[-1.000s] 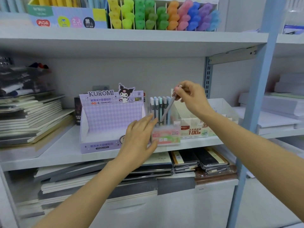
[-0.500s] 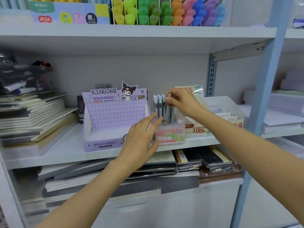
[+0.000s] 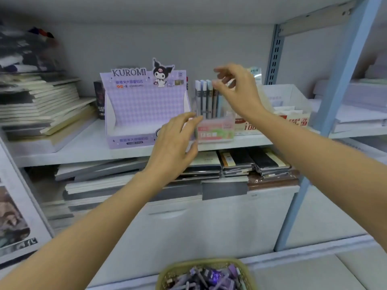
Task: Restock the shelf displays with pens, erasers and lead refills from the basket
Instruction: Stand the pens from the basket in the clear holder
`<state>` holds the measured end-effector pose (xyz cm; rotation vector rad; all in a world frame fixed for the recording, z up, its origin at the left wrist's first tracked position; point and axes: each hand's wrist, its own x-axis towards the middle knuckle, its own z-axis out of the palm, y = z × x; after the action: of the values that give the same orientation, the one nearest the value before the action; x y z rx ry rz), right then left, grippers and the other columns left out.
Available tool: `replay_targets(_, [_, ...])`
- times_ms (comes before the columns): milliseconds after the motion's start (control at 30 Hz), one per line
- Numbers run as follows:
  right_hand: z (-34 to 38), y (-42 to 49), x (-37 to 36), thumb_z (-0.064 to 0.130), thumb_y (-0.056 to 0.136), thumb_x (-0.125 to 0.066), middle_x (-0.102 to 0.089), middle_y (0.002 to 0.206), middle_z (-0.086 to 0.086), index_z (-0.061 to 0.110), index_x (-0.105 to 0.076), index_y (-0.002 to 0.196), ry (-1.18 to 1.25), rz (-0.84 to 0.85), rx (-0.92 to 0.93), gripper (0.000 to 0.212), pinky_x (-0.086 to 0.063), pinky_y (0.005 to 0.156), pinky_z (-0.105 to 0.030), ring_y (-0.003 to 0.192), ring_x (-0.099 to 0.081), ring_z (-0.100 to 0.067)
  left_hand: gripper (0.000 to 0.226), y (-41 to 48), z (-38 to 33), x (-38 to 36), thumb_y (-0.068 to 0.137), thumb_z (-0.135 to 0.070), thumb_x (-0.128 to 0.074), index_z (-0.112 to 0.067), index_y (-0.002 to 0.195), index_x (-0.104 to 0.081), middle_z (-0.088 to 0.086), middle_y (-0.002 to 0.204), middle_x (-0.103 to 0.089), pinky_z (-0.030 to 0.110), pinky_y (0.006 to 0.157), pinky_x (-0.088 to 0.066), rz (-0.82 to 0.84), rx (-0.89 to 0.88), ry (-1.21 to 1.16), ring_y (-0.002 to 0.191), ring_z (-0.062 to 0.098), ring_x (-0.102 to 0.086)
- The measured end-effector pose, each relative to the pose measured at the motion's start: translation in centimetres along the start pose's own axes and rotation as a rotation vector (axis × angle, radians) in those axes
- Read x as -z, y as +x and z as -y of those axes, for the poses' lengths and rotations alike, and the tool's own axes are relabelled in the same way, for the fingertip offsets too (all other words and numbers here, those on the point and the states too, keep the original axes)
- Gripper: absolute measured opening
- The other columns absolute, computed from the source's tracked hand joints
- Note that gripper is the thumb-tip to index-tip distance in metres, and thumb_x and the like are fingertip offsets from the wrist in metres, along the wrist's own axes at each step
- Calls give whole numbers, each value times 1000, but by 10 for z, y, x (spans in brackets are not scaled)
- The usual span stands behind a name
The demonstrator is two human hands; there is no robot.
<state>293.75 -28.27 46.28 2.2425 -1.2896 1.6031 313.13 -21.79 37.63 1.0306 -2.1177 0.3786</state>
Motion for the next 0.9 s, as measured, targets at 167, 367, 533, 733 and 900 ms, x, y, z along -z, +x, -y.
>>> replay_targets(167, [1,-112,-16,20,94,-59,-63,79,-7,10,-60,96,273,105,40,10,-50,61,-33,68,-62,-22,14,-77,-13,-48,87,-11,-58,-13,101,-60,-9,88,-49,27,69,-39,-37,77,-196,80,10,-47])
replay_targets(367, [-62,-283,-95,19,94,-63,-64,68,-3,8,-63,91,222,726,-373,12,-50,52,-29,56,-62,-21,10,-201,-16,-154,87,-19,-61,-20,97,-62,-6,78,-61,35,67,-47,571,426,-306,77,20,-60])
replay_targets(533, [-127,-397,-145,17,88,-67,-71,97,-9,9,-68,102,49,1018,-619,16,-48,77,-27,88,-67,-26,27,-283,-4,-222,93,-29,-59,-18,118,-57,1,94,-71,31,69,-45,754,720,-309,84,21,-66])
replay_targets(733, [-171,-470,-167,35,88,-66,-57,117,-6,19,-59,122,-183,1186,-713,38,-33,88,-26,112,-52,-23,40,-306,3,-278,90,-23,-67,-9,126,-57,7,100,-67,31,75,-45,754,973,-488,95,27,-64])
replay_targets(900, [-182,-483,-172,22,84,-72,-59,103,-4,15,-70,94,-108,1148,-731,13,-28,75,-20,100,-56,-20,20,-315,0,-303,94,-22,-62,-8,103,-73,8,105,-71,35,86,-46,699,935,-546,100,26,-63])
